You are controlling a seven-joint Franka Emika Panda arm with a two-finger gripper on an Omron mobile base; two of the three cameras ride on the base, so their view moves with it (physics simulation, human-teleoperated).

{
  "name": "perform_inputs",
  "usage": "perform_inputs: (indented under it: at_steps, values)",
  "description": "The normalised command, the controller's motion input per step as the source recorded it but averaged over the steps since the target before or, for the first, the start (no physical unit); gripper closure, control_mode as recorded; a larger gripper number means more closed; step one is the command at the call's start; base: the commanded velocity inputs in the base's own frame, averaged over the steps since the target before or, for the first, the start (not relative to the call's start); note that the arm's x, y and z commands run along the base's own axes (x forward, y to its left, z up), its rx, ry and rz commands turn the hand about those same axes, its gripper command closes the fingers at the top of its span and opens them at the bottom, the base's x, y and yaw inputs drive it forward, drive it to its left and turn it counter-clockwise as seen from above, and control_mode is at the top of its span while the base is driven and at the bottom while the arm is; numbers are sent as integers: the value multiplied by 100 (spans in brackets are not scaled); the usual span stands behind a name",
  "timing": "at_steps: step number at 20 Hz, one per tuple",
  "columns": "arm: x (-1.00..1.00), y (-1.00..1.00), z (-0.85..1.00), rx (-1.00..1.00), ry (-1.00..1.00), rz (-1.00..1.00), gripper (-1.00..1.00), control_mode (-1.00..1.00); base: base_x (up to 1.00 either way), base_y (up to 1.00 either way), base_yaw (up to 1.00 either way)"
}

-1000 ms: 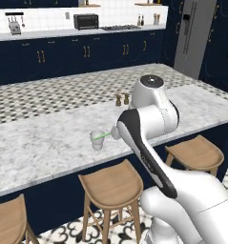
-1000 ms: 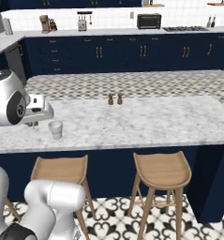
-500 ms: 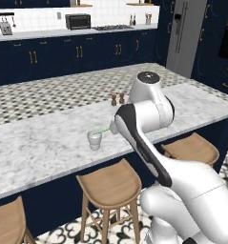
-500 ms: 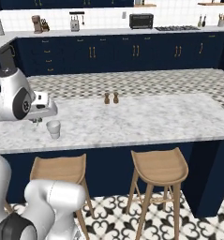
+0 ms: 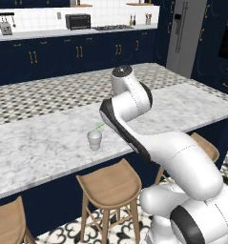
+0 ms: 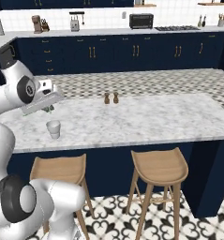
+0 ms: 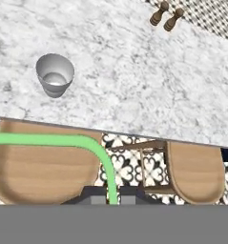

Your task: Take a straw from the drawer in front and place it inside the glass cup on the dining counter.

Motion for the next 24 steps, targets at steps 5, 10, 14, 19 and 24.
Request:
perform_inputs:
  at_steps: [5, 10, 14, 19, 24]
  values:
    - [17, 19, 6, -50, 0, 2, 100, -100, 0, 0, 0]
    - [19, 11, 0, -43, 0, 0, 100, -100, 0, 0, 0]
    - [43, 1, 3, -21, 0, 0, 100, -100, 0, 0, 0]
    - [42, 27, 0, -15, 0, 0, 100, -100, 0, 0, 0]
    - [26, 37, -8, -23, -8, 0, 100, -100, 0, 0, 0]
